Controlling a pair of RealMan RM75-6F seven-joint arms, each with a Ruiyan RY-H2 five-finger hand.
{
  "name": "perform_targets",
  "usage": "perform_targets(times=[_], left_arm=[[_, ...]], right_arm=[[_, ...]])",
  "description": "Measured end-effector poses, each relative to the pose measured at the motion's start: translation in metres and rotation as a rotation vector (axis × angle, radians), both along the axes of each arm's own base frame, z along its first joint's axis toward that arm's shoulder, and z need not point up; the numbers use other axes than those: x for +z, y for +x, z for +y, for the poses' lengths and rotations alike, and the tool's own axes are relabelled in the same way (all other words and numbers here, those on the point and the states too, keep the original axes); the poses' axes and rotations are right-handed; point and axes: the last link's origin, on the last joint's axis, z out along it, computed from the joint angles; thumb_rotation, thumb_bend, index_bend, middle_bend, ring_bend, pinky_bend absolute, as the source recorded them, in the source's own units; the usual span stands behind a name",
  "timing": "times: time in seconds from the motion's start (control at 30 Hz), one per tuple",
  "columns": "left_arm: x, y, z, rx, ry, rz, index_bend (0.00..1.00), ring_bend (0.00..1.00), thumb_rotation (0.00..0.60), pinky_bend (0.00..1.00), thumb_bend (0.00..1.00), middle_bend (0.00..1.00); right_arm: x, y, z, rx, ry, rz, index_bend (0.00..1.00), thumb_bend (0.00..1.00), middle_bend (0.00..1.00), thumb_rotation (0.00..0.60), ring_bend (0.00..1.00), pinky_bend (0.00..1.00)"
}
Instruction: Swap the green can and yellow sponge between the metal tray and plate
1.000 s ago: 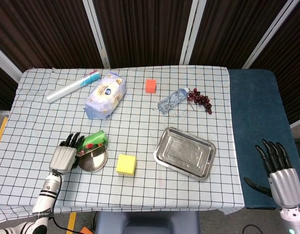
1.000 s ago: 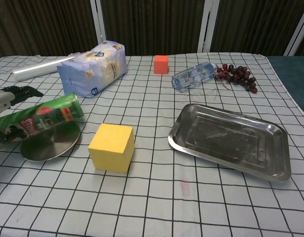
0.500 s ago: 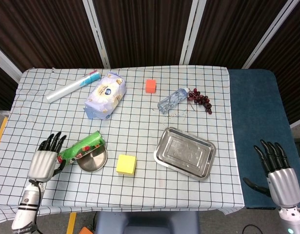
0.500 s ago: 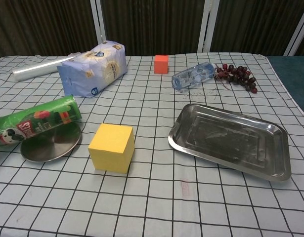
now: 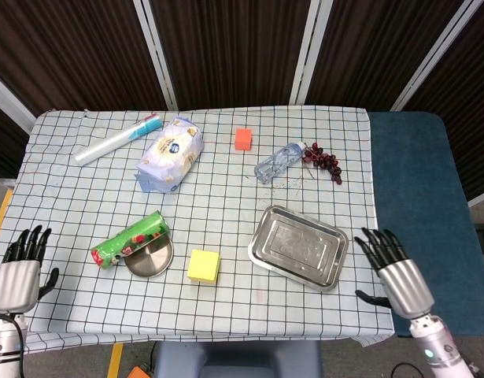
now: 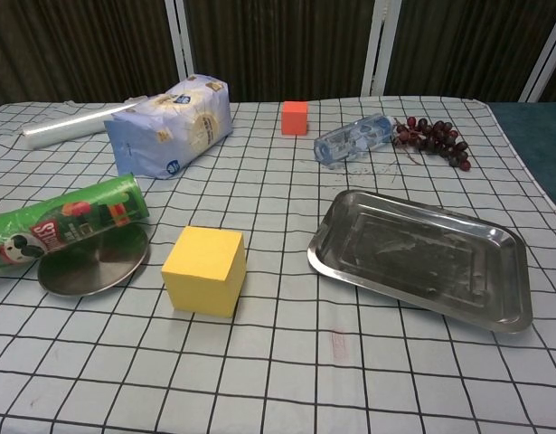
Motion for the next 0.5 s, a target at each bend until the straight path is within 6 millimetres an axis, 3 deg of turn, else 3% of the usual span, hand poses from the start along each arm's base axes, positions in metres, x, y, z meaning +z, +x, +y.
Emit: perform_targets(times=[0.13, 0.5], left_arm=[[0.003, -0.004, 0.000, 0.018, 0.008, 0.014, 0.03, 0.00, 0.600, 0.19, 0.38, 0.05], [0.008, -0.013, 0.000, 0.108, -0.002, 0.027, 0.03, 0.00, 0.600, 0.19, 0.38, 0.05]], right_arm=[[-0.020, 0.022, -0.011, 0.006, 0.129, 0.005, 0.00, 0.07, 0.00, 0.600, 0.00, 0.16], [-0.099, 0.101, -0.046, 0.026, 0.436, 0.007, 0.02, 0.07, 0.01, 0.600, 0.02, 0.16]])
